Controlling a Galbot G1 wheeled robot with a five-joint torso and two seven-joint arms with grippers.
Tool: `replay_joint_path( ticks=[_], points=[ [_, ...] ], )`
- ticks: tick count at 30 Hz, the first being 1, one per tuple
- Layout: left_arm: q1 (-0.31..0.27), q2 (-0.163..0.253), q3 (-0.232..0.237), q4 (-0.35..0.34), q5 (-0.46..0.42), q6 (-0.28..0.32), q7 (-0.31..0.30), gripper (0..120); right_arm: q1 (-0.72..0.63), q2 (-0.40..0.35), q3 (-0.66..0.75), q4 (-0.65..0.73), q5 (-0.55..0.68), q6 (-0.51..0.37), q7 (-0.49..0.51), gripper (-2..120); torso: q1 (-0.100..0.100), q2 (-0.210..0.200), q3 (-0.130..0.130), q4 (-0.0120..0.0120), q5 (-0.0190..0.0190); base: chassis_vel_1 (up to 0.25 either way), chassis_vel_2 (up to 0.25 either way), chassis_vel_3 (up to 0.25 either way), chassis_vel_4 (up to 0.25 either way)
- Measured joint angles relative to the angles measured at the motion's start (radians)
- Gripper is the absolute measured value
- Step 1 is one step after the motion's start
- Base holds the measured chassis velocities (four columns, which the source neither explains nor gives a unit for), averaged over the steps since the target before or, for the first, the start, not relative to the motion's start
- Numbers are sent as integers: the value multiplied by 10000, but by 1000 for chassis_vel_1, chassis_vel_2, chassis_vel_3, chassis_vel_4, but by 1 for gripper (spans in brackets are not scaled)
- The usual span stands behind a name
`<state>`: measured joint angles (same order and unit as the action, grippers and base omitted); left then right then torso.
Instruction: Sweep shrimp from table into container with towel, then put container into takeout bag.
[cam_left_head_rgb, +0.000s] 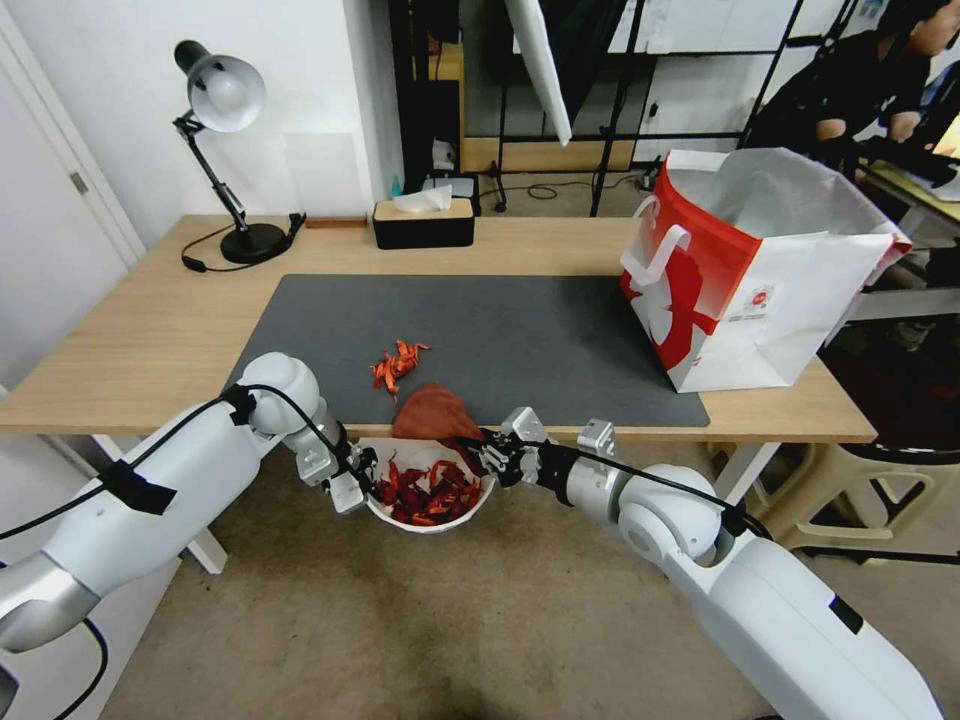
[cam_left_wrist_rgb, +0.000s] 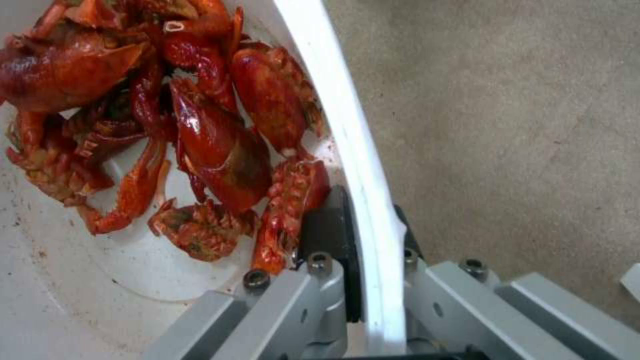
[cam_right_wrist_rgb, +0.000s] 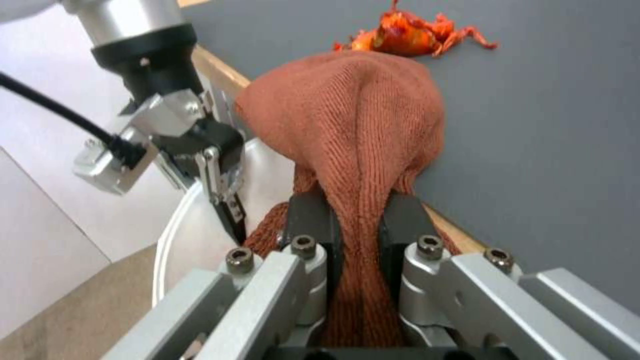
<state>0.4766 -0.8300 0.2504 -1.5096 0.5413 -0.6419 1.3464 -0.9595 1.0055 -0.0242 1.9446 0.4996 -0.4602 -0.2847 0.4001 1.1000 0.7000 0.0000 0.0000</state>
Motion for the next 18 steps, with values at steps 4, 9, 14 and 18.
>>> replay_joint_path(
  ticks=[4,9,14,18],
  points=[
    [3,-4,14,2,19,0,0,0,-26,26,187,109,75,36,-15,7,0,0,0,0,0,0,0,0,0],
    [3,1,22,5,30,-3,2,0,19,-1,581,209,397,177,-23,7,0,0,0,-1,0,0,0,0,0],
    [85,29,-43,12,40,-23,3,0,321,145,845,10,972,488,198,7,-1,0,0,-2,0,0,0,0,0],
    [276,139,-205,-15,57,-58,2,0,1206,526,767,-663,1470,742,777,7,-1,0,0,0,-1,0,0,0,0]
  ],
)
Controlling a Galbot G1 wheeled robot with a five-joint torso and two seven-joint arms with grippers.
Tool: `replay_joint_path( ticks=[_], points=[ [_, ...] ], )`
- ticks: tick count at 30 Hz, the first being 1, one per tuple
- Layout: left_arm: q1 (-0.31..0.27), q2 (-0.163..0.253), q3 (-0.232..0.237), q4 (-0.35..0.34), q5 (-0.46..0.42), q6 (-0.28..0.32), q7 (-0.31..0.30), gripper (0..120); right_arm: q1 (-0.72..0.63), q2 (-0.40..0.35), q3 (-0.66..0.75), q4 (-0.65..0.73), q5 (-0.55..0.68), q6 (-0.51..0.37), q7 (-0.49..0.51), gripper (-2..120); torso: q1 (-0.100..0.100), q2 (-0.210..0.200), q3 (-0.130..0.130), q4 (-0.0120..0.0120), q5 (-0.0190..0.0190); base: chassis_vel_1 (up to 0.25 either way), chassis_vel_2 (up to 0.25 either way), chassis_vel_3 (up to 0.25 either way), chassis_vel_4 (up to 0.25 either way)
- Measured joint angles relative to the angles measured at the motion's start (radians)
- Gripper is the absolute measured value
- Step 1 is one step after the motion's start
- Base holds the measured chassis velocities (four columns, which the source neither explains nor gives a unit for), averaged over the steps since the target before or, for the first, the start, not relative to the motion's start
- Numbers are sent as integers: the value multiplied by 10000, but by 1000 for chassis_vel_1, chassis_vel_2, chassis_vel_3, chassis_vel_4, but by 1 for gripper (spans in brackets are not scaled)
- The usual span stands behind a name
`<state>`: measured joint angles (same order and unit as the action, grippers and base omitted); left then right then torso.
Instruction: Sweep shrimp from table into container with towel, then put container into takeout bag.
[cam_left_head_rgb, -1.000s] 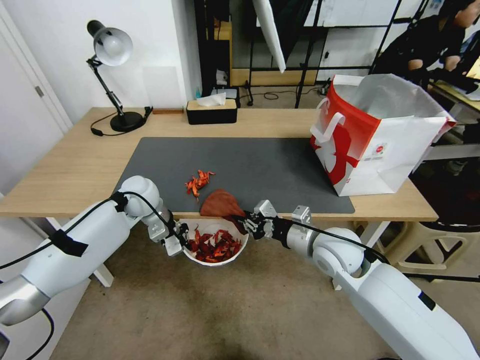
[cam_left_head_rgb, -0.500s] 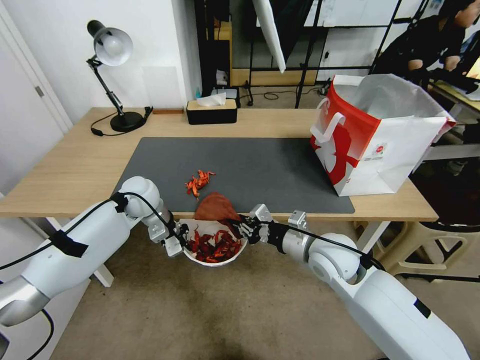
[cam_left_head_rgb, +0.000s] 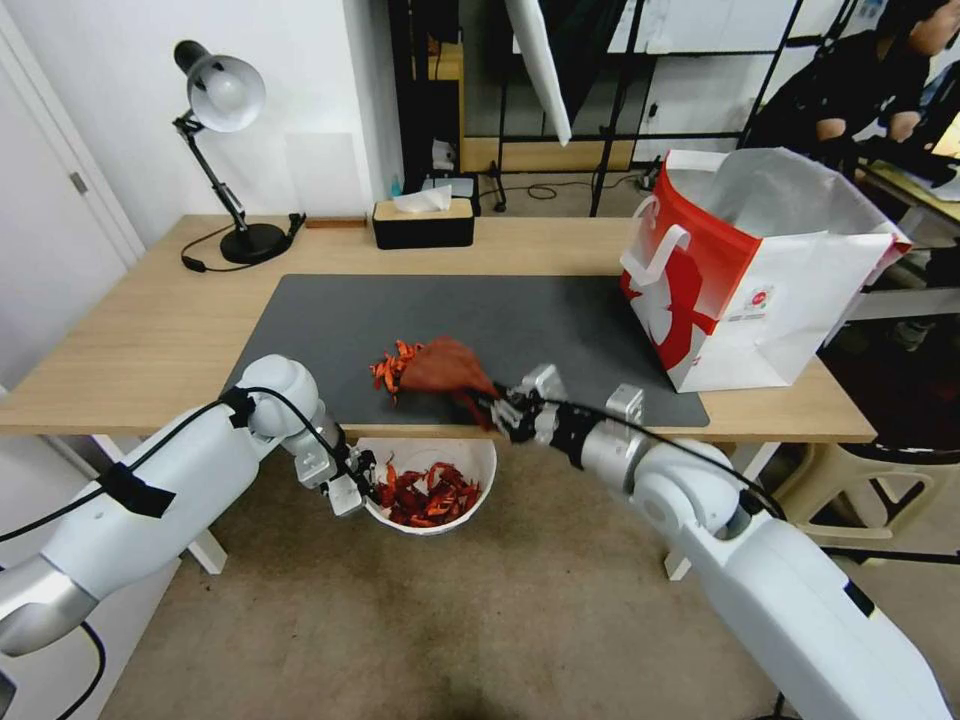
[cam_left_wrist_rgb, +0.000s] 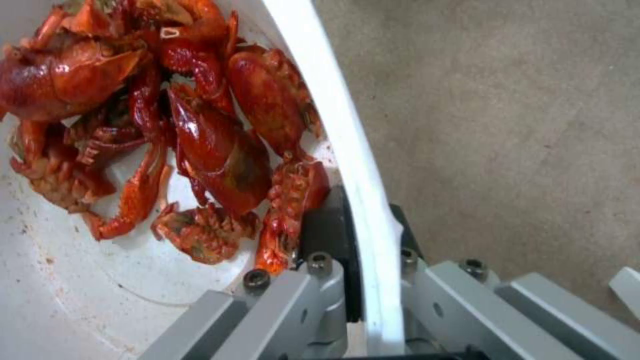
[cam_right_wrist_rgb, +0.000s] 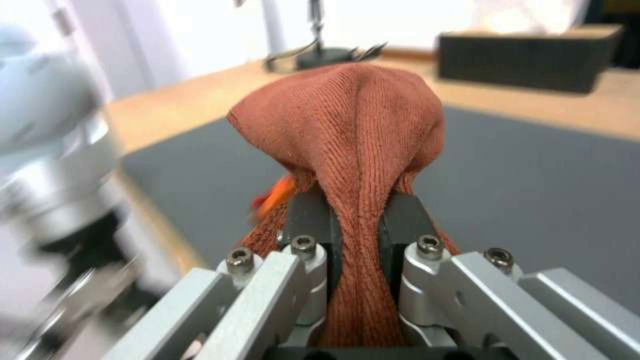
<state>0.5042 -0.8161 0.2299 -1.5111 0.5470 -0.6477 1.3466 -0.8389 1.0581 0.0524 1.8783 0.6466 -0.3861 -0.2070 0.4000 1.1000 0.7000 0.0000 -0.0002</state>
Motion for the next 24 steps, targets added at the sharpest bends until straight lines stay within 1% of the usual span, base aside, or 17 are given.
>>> replay_joint_path(
  ticks=[2,4,5,7,8,9,11,12,15,16,19,20,24],
  points=[
    [44,38,-38,-9,12,-10,0,0,234,100,-79,-217,46,39,139,7,0,0,0,1,1,0,0,0,0],
    [140,117,-160,-42,15,-43,0,0,997,450,-324,-1012,79,124,575,7,0,-1,0,2,1,0,0,0,0],
    [140,117,-160,-42,15,-43,0,0,997,450,-324,-1012,79,124,575,7,0,-1,0,2,1,0,0,0,0],
    [211,197,-258,-51,6,-75,4,0,1632,805,-603,-1802,61,112,867,7,1,-1,1,1,0,0,0,0,0],
    [211,197,-258,-51,6,-75,4,0,1632,805,-603,-1802,61,112,867,7,1,-1,1,1,0,0,0,0,0],
    [257,228,-307,-49,-1,-101,8,0,1977,1032,-800,-2328,-22,93,946,7,1,-1,1,2,1,0,0,0,0],
    [339,252,-381,-38,-14,-130,22,0,2395,1384,-1098,-3075,-183,97,958,7,1,-1,1,1,-1,0,0,0,0],
    [339,252,-381,-38,-14,-130,22,0,2395,1384,-1098,-3075,-183,97,958,7,1,-1,1,1,-1,0,0,0,0],
    [458,320,-519,-35,-41,-162,34,0,2936,1873,-1440,-4089,-435,84,965,7,0,0,1,-1,-1,0,0,0,0],
    [458,320,-519,-35,-41,-162,34,0,2936,1873,-1440,-4089,-435,84,965,7,0,0,1,-1,-1,0,0,0,0],
    [627,445,-717,-32,-53,-204,34,0,3708,2467,-1807,-5350,-639,23,795,7,0,0,2,3,0,0,0,0,0],
    [627,445,-717,-32,-53,-204,34,0,3708,2467,-1807,-5350,-639,23,795,7,0,0,2,3,0,0,0,0,0],
    [764,463,-837,-23,-43,-216,31,0,4207,2858,-1971,-6153,-816,-18,493,7,0,0,1,1,-1,0,0,0,0]
  ],
)
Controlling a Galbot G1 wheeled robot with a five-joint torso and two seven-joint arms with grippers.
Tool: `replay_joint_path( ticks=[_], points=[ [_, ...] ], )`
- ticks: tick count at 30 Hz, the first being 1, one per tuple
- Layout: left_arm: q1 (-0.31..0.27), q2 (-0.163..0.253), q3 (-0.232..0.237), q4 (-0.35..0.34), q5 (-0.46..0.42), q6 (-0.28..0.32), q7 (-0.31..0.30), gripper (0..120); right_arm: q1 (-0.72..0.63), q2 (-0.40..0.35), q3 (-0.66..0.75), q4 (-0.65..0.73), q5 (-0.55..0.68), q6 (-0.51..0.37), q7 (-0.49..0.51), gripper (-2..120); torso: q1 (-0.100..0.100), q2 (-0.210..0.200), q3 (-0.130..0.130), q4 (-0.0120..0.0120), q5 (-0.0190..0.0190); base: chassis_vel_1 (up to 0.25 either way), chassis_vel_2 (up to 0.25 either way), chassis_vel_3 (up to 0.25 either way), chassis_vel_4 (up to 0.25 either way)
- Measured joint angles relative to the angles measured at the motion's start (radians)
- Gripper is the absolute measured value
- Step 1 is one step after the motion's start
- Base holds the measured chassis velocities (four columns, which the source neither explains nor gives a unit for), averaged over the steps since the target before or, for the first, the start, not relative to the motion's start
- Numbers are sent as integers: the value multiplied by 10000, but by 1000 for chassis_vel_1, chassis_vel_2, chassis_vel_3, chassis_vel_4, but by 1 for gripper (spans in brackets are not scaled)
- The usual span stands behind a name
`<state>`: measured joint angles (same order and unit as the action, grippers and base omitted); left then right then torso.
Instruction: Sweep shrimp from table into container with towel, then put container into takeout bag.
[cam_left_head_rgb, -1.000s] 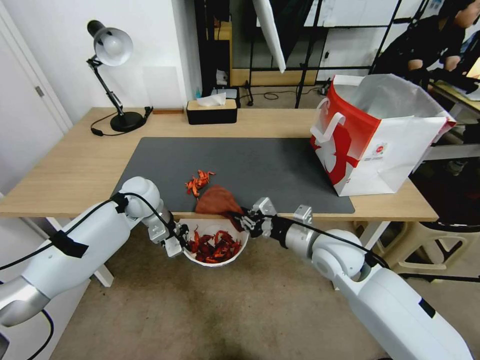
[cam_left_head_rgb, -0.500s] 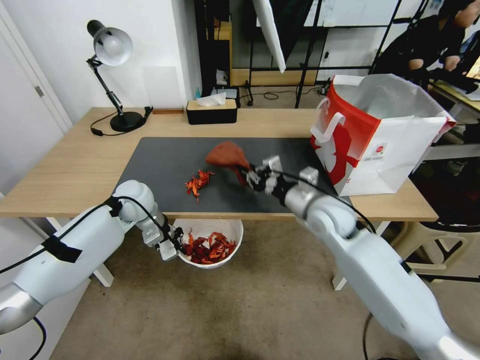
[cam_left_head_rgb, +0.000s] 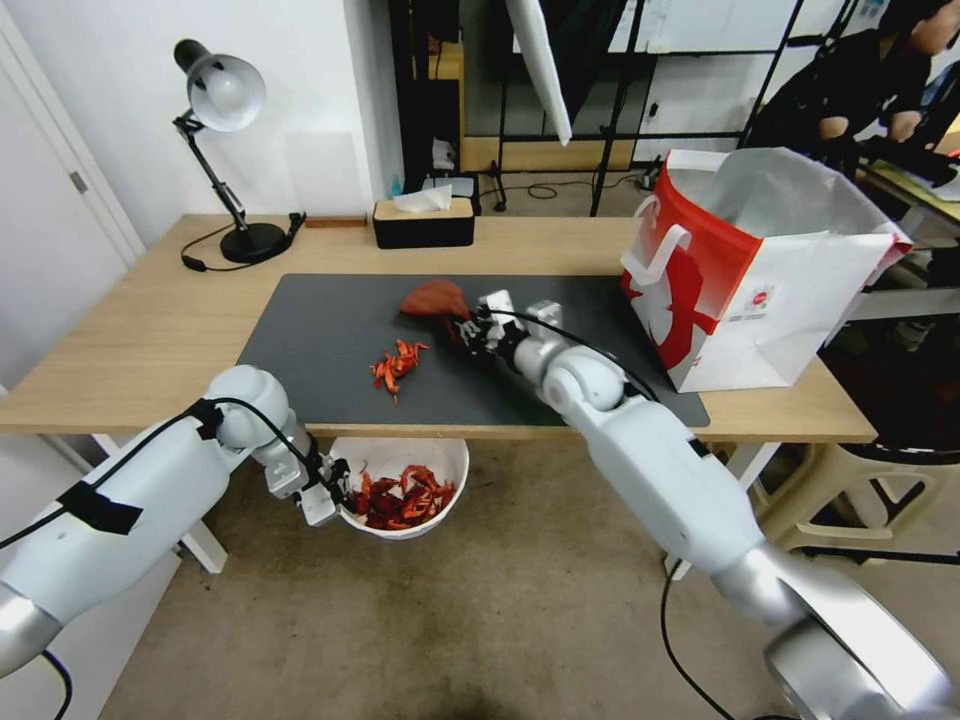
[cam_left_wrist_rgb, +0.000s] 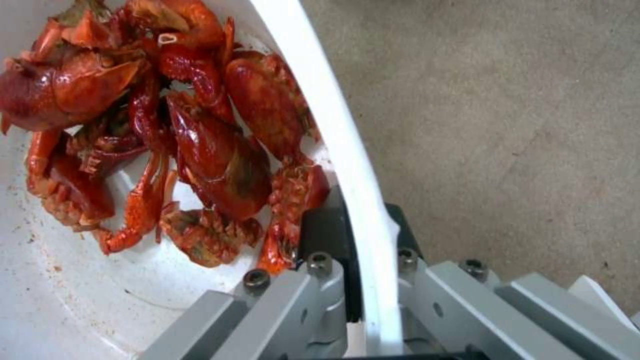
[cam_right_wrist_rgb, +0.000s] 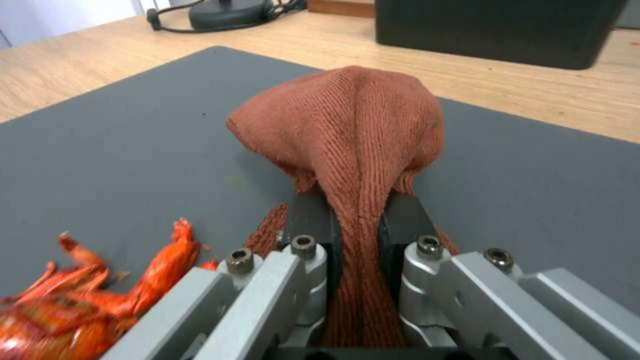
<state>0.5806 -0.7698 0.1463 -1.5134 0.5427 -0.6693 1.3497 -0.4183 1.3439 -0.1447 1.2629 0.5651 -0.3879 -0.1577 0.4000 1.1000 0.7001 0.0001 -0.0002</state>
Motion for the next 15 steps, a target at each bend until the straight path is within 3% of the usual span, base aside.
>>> replay_joint_path(
  ticks=[15],
  points=[
    [-17,60,-98,44,-11,-28,-35,0,40,-74,-552,-314,-117,180,-1114,7,0,0,-2,-2,1,0,0,0,0]
  ],
)
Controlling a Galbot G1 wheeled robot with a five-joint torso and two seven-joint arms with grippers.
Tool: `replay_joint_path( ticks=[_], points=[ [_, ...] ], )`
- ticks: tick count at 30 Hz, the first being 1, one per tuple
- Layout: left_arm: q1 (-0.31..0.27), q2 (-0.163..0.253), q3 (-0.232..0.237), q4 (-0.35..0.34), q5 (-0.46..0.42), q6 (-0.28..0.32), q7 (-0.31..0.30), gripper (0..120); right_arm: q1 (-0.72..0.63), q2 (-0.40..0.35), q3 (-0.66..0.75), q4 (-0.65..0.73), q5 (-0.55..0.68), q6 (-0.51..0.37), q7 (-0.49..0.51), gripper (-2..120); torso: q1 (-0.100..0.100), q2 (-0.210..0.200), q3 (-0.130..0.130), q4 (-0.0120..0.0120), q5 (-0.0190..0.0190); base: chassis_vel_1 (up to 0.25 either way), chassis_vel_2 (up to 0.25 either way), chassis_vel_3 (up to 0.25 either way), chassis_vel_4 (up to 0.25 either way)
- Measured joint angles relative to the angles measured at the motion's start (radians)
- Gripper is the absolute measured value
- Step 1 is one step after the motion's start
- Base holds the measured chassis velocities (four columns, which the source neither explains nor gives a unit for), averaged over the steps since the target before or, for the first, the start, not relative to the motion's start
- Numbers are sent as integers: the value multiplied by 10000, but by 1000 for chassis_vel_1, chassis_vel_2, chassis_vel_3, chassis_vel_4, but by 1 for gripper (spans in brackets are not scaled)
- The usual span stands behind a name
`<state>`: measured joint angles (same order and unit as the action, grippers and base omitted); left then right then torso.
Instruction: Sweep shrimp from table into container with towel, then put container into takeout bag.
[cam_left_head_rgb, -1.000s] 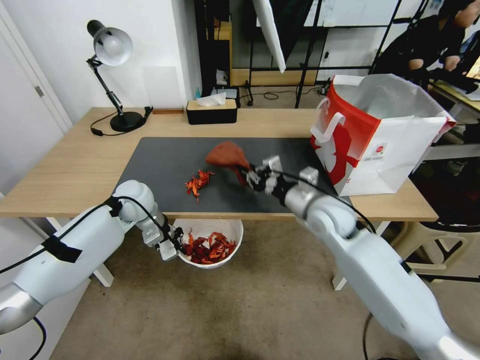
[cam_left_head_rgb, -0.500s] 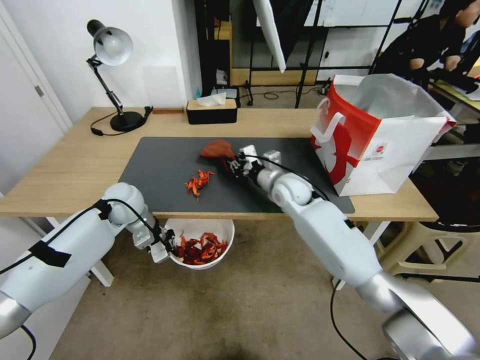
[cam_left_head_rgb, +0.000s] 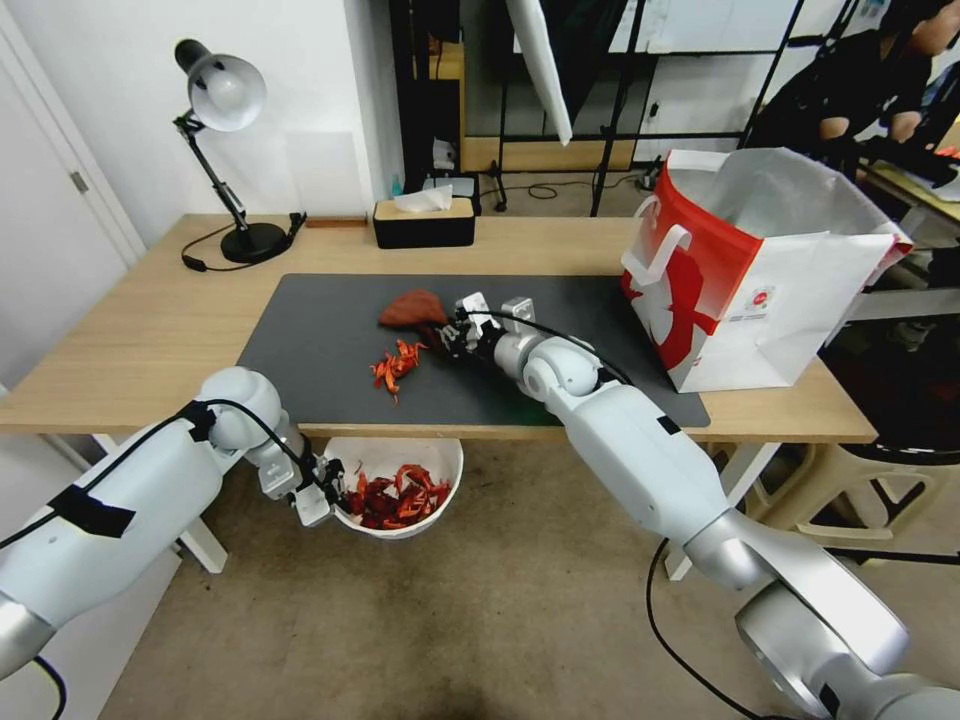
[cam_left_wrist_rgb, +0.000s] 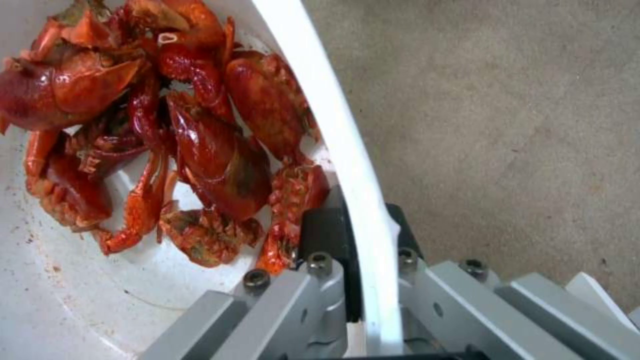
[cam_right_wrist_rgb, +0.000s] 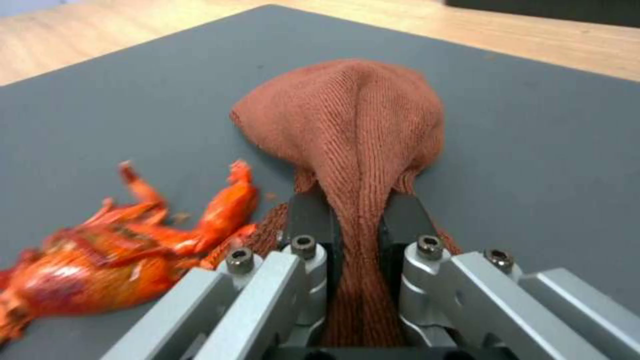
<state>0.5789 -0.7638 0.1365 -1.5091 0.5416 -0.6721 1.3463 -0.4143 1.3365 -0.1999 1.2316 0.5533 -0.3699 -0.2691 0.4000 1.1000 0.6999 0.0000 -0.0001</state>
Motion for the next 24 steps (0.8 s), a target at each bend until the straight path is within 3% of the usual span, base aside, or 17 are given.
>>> replay_joint_path(
  ticks=[9,24],
  points=[
    [-295,25,-16,182,-45,-4,2,0,-152,-640,-412,369,-14,327,-1166,7,0,0,0,-1,2,0,0,0,0],
    [-301,1,-110,237,-45,-22,-28,0,-205,-1103,-718,685,238,494,-2135,7,0,0,0,-1,1,0,0,0,0]
  ],
)
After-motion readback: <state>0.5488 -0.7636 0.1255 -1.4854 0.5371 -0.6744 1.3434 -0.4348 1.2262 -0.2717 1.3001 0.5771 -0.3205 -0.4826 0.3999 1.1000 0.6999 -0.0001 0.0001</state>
